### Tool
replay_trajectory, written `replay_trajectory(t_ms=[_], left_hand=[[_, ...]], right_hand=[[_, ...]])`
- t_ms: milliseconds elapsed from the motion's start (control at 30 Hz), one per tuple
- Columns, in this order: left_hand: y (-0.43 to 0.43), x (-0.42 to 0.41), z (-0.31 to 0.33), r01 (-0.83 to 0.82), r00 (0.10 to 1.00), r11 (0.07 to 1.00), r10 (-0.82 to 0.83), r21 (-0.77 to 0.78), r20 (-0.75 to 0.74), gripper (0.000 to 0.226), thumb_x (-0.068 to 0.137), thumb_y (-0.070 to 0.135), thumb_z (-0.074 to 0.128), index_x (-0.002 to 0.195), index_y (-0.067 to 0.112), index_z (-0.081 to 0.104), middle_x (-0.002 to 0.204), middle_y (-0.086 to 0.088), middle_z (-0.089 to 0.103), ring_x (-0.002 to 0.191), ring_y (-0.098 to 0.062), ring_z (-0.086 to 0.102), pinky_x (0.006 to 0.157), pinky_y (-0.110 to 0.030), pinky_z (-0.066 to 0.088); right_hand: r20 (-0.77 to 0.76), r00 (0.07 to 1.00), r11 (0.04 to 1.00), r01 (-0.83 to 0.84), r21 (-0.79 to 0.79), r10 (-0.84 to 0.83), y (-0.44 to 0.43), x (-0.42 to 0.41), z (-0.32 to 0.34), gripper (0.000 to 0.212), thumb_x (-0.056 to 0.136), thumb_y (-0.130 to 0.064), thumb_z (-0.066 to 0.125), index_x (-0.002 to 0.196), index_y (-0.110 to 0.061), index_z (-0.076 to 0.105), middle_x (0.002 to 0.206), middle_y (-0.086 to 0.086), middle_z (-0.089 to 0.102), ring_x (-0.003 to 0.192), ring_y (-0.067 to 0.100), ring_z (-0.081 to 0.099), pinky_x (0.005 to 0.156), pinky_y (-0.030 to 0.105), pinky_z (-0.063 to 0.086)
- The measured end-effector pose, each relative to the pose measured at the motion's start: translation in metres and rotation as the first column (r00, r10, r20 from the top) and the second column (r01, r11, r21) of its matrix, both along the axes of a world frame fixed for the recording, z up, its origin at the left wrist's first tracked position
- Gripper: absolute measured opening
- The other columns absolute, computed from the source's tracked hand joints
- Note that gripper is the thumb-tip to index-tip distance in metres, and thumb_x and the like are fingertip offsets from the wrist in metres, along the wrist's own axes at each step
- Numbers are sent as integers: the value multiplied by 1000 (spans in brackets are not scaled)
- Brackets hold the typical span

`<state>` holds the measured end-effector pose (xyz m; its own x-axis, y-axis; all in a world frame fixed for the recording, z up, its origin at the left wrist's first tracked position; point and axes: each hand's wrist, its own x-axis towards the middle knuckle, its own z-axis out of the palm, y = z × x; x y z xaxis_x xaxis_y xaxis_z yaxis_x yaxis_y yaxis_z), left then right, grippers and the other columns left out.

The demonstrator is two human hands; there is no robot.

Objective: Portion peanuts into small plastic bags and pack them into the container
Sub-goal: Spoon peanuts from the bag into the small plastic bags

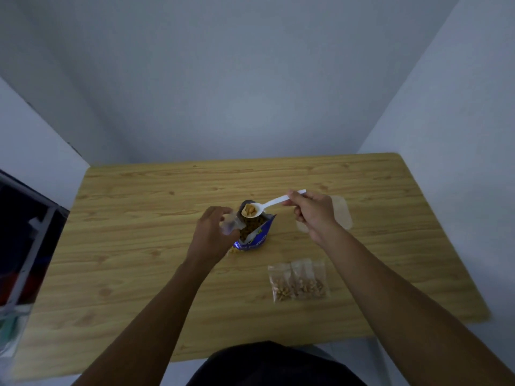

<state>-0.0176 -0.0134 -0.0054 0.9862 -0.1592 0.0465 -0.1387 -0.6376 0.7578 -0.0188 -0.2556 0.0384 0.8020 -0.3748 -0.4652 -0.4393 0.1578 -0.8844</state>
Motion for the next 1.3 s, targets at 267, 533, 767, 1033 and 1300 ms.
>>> replay_trajectory(t_ms=[267, 533, 767, 1033, 1300], left_hand=[[-23, 0, 12, 5, 1000, 999, -4, -43, 31, 17, 87, 31, 65, 100, 21, 71, 88, 4, 69, 79, -15, 63, 70, -39, 54], [-19, -7, 18, -16, 999, 993, 21, -115, 42, 37, 76, 10, 77, 112, 17, 69, 98, 5, 72, 82, -9, 64, 74, -32, 56], [-8, -11, 16, -118, 991, 985, 124, -130, 39, 46, 74, 9, 78, 119, 13, 67, 98, 2, 69, 84, -8, 62, 74, -22, 52], [0, -17, 0, -144, 989, 990, 144, -7, -19, 46, 81, 19, 74, 126, 16, 64, 110, -4, 67, 92, -14, 61, 75, -29, 52], [4, -20, -6, -109, 992, 990, 102, -89, -79, 47, 84, 19, 74, 129, 15, 61, 112, -1, 73, 98, -9, 67, 83, -35, 60]], right_hand=[[208, 882, 824, -278, -493, 422, 22, 0, 24, 20, 88, -32, 77, 79, -15, 80, 60, 0, 71, 49, 9, 50, 53, 34, 44], [295, 731, 745, -416, -521, 615, 11, -3, 47, 9, 87, -25, 79, 93, -19, 82, 63, -11, 70, 56, 3, 59, 54, 34, 56], [389, 841, 859, -161, -485, 377, 0, 2, 29, 17, 92, -31, 73, 83, -17, 78, 64, 10, 69, 51, 14, 52, 49, 35, 45], [186, 844, 665, -239, -708, 502, 20, -8, -23, 16, 88, -25, 78, 82, -11, 82, 65, -6, 69, 56, -3, 57, 53, 10, 34], [118, 882, 712, -282, -644, 456, 33, -8, -35, 12, 89, -24, 77, 91, -13, 83, 87, 3, 80, 62, -6, 61, 56, 6, 44]])
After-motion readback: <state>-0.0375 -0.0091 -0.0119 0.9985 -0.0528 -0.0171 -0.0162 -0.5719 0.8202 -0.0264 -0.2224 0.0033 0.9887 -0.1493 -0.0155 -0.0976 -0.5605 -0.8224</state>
